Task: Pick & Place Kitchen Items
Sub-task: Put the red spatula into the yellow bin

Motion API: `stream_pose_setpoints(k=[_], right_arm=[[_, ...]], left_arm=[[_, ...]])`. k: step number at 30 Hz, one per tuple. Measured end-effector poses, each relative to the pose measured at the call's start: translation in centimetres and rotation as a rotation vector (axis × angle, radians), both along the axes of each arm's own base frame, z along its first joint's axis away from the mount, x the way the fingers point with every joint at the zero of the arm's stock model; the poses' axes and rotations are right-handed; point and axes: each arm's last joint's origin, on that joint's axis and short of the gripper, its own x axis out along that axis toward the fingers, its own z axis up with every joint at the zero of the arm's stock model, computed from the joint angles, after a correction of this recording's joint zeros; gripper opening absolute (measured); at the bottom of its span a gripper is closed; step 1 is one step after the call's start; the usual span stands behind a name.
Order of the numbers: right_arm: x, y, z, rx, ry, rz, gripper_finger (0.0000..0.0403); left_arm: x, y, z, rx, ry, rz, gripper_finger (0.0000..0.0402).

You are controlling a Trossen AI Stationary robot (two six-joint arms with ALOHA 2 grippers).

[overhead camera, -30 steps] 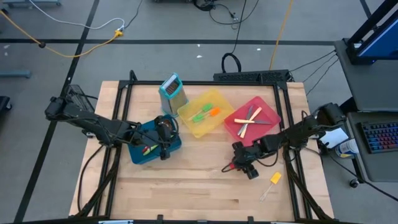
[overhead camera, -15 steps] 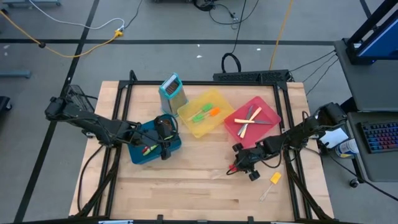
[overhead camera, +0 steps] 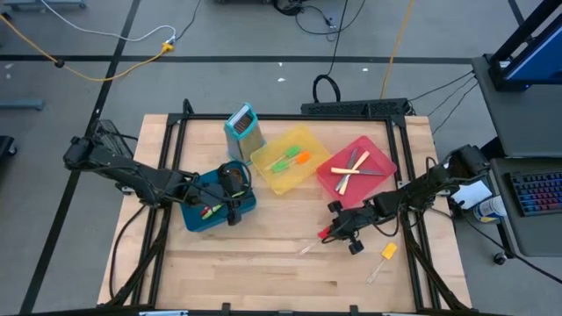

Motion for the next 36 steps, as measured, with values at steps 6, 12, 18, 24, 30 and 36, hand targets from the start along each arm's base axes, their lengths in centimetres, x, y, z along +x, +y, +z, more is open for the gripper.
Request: stream_pose_setpoints(k=[6,12,18,24,30,36], right_arm=[[0.3,0.1,0.4,0.017,-0.049,-0.001,0.0013],[0.5,0.1,1.3,0.023,-0.119,0.007,0.0011],[0.6,-0.1,1.7,-0.007,-0.153,-0.013,0.0011],[0.7,0.1,1.8,0.037,-0.155,-0.010,0.0015],[1.1,0.3,2.4,0.038,-0.228,0.021,0.0065],[1.4,-0.8,2.2,0.051,-0.207,-0.052,0.0162]], left_arm=[[0.0,0.0,0.0,0.000,0.000,0.000,0.0113],[0.0,0.0,0.0,0.001,0.004,0.000,0.0113],[0.0,0.0,0.0,0.002,0.004,0.000,0.0113],[0.0,0.0,0.0,0.002,0.005,-0.001,0.0113],[0.0,0.0,0.0,0.002,0.005,-0.001,0.0113],[0.0,0.0,0.0,-0.004,0.003,0.002,0.0113]])
